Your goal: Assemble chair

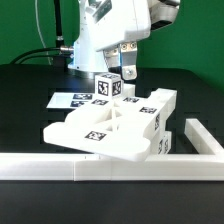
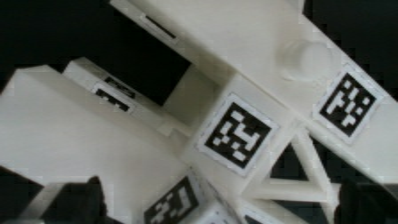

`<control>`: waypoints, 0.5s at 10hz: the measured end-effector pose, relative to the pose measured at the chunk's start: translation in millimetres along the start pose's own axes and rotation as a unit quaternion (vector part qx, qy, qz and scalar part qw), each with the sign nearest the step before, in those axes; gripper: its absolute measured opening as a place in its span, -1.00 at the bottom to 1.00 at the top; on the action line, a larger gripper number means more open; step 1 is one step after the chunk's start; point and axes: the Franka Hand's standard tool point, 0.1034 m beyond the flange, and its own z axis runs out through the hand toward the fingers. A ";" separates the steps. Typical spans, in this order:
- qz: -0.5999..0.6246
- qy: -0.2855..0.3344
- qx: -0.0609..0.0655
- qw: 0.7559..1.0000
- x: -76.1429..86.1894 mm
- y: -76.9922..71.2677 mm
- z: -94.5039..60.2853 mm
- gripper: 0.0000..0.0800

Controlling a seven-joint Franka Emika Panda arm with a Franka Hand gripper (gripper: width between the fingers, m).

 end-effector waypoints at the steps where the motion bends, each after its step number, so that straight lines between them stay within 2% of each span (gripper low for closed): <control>1: -0.064 0.001 -0.005 0.998 -0.2 0.7 1.0 0.62; 2: -0.126 0.004 -0.012 0.992 -0.3 -0.6 1.0 0.62; 5: -0.217 0.005 -0.015 0.976 1.8 -1.3 0.5 0.62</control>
Offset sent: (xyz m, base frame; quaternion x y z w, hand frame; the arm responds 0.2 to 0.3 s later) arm 0.0000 0.0000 0.0000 0.0000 0.0000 -0.1296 0.9916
